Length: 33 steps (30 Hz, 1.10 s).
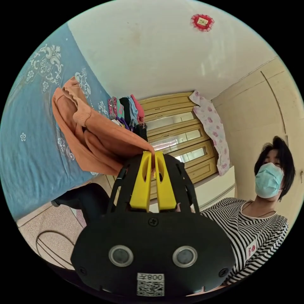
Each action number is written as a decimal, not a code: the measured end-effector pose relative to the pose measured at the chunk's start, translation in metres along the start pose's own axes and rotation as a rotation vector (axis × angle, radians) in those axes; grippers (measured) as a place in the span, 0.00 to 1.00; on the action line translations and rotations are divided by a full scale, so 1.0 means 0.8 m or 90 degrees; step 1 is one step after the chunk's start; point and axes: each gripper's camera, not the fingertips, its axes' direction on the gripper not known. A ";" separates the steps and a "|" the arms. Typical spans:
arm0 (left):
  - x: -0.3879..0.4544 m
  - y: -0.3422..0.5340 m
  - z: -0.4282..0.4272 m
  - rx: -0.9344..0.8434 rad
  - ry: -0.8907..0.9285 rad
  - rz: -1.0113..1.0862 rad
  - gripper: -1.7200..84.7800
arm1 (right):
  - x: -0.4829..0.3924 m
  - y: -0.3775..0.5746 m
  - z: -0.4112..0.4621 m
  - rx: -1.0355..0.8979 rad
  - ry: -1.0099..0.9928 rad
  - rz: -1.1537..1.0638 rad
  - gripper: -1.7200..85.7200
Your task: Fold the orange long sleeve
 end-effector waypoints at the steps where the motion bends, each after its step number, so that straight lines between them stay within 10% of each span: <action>1: 0.007 -0.003 0.005 -0.010 -0.009 0.011 0.04 | -0.006 0.006 -0.006 0.009 0.012 0.005 0.05; 21: 0.102 -0.122 0.154 -0.192 -0.161 0.134 0.05 | -0.186 0.074 -0.125 0.193 0.287 -0.121 0.15; 33: 0.081 -0.186 0.142 -0.252 -0.197 0.192 0.05 | -0.119 0.073 -0.205 0.164 0.221 -0.057 0.06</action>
